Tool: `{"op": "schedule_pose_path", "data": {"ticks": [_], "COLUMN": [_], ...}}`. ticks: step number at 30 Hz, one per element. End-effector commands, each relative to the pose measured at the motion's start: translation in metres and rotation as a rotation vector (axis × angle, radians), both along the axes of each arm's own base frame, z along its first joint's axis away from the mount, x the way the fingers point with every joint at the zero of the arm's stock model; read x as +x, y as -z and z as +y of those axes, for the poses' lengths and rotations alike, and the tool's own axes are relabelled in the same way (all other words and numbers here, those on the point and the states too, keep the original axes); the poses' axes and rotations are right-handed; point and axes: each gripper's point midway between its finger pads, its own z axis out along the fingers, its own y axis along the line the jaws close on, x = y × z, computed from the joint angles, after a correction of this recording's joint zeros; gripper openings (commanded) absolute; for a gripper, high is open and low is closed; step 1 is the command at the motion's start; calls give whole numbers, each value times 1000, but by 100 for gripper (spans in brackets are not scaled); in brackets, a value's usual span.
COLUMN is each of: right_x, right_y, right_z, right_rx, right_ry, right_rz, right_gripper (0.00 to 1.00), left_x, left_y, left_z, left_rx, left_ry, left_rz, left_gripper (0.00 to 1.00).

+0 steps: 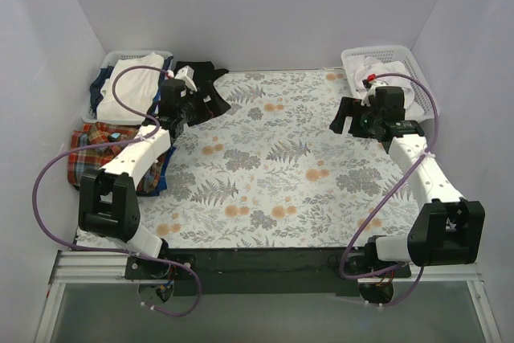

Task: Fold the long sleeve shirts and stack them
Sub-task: Grab the shirt from the pile

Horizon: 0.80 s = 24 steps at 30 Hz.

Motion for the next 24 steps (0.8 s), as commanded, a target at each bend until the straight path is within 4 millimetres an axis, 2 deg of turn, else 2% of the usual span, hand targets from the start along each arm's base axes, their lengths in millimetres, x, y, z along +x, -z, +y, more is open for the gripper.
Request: {"op": "schedule_pose_path", "data": {"ticks": [1, 3, 4, 5, 7, 8, 10, 11, 12, 13, 14, 15, 16, 17, 19, 20, 21, 22, 23, 24], "right_x": [31, 41, 48, 55, 67, 79, 92, 102, 111, 119, 130, 140, 147, 158, 174, 184, 189, 199, 205, 208], "right_y": [-36, -37, -48, -48, -62, -74, -82, -77, -88, -90, -77, -84, -81, -64, -67, -50, -46, -52, -35, -30], "right_z": [-5, -10, -13, -17, -20, -24, -30, -34, -35, -37, -46, -50, -54, -66, -72, -77, -78, -77, -81, -83], "right_rx": [-44, -70, -78, -94, -109, -116, -137, -155, -158, -166, -207, -217, -229, -271, -265, -285, -269, -254, -272, -257], "right_ry": [11, 31, 47, 75, 96, 122, 154, 181, 197, 216, 265, 303, 334, 398, 471, 513, 543, 557, 591, 627], "right_rz": [-131, -133, -159, -157, -189, -213, -231, -220, -245, -250, -226, -248, -247, -218, -231, -205, -199, -217, -191, -184], "right_gripper": [99, 99, 99, 99, 99, 99, 99, 99, 99, 98, 96, 96, 95, 95, 93, 93, 93, 91, 90, 90], "left_x": [14, 17, 18, 20, 21, 21, 21, 20, 19, 18, 17, 15, 14, 11, 7, 4, 2, -1, -3, -5], "left_y": [-22, -21, -21, -19, -19, -17, -14, -11, -8, -7, -5, -3, -2, -2, 0, 1, 1, 3, 2, 2], "left_z": [1, 1, -1, -3, -6, -6, -6, -5, -5, -5, -5, -6, -9, -12, -15, -16, -17, -17, -16, -15], "left_rx": [28, 22, 17, 13, 8, 8, 10, 16, 20, 21, 19, 13, 3, -7, -27, -30, -36, -36, -33, -28], "left_ry": [-6, -17, -3, 8, 17, 13, 12, 11, 10, 14, 15, 21, 34, 49, 68, 72, 79, 81, 83, 79], "left_rz": [-64, -65, -63, -54, -51, -46, -36, -22, -13, -7, 5, 16, 24, 30, 51, 60, 62, 70, 68, 68], "left_gripper": [98, 98, 98, 98, 98, 98, 98, 98, 98, 98, 98, 98, 98, 98, 98, 98, 98, 98, 98, 98]}}
